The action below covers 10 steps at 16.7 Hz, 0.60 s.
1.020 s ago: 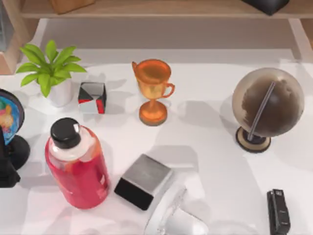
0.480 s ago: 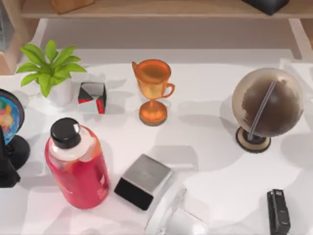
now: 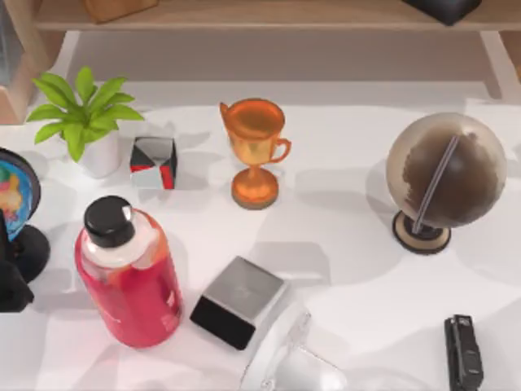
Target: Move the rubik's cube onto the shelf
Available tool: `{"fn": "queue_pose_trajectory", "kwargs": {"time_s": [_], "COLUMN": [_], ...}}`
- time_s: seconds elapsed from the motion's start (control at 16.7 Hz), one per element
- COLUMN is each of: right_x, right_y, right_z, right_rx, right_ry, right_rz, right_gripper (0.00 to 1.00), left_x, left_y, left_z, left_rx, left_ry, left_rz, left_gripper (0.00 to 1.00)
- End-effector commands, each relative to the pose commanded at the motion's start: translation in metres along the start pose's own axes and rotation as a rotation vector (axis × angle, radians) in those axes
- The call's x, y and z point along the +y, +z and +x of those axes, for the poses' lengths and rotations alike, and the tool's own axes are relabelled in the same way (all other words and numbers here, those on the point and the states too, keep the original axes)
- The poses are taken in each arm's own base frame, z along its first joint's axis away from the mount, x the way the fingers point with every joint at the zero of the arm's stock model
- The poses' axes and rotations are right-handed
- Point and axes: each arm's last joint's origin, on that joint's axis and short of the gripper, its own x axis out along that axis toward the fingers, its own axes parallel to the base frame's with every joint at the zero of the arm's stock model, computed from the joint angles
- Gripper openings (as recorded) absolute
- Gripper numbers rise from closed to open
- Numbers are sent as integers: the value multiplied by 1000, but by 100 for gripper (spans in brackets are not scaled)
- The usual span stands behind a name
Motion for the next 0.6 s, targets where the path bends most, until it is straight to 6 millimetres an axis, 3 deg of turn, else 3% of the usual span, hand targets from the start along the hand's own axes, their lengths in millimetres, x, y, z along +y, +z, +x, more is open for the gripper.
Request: {"fn": "queue_pose_trajectory", "kwargs": {"time_s": [0.24, 0.6], "right_x": [0, 0], "right_y": [2, 0], "right_z": [1, 23], "right_rx": [-3, 0], "right_ry": [3, 0], "right_rz": [2, 0], "right_gripper": [100, 100], "left_x": [0, 0], "left_y": [0, 0], "left_z": [0, 0], "left_rx": [0, 0], "left_ry": [0, 0], "left_rz": [0, 0], "left_gripper": [100, 100]}}
